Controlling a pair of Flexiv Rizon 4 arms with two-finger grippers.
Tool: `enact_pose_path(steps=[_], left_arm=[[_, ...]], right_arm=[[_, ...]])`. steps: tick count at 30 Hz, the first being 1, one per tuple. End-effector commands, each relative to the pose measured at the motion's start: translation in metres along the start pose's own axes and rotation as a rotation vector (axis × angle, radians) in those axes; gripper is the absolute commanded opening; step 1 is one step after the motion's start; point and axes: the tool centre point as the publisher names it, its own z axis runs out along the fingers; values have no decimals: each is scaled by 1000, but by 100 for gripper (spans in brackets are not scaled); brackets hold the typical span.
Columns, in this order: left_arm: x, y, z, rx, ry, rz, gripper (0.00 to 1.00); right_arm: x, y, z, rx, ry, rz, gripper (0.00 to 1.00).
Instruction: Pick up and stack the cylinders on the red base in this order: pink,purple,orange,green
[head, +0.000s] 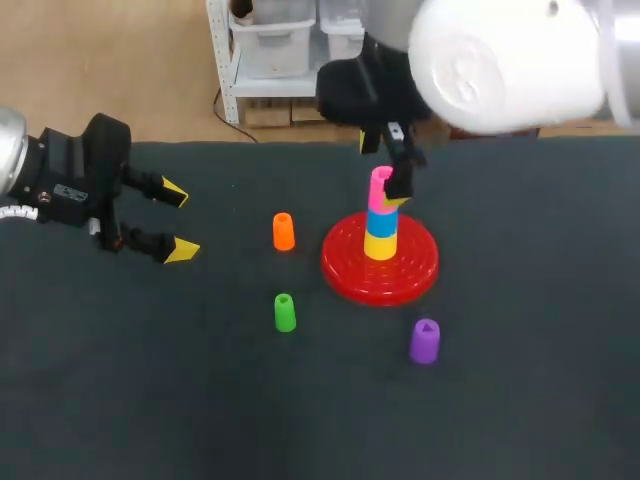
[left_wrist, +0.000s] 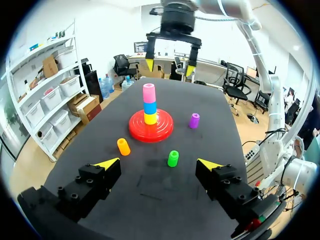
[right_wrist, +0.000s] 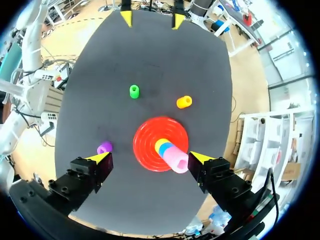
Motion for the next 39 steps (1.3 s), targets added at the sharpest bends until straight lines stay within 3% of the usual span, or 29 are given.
enact_pose_path(steps=[1,7,12,16,19,23,27,33,39], left_arm=[[2,0,0,-1,-5,3,100],[2,0,0,-1,-5,3,100],[2,0,0,-1,-5,3,100],[2,0,0,-1,-5,3,100],[2,0,0,-1,-5,3,100],[2,0,0,-1,-5,3,100],[2,0,0,-1,-5,3,100],[2,0,0,-1,-5,3,100],[2,0,0,-1,-5,3,100]], right_arm=[[-6,15,4,137,-4,-20,100],[-6,50,15,99,-30,-37,100],[8,87,31,4,-51,5,100],[19,107,52,-90,-25,41,100],[26,117,68,-114,19,55,100],[36,126,88,-93,48,90,100],[45,129,109,-17,59,160,100],[54,127,128,-34,52,239,100],[53,123,133,-75,49,238,100]])
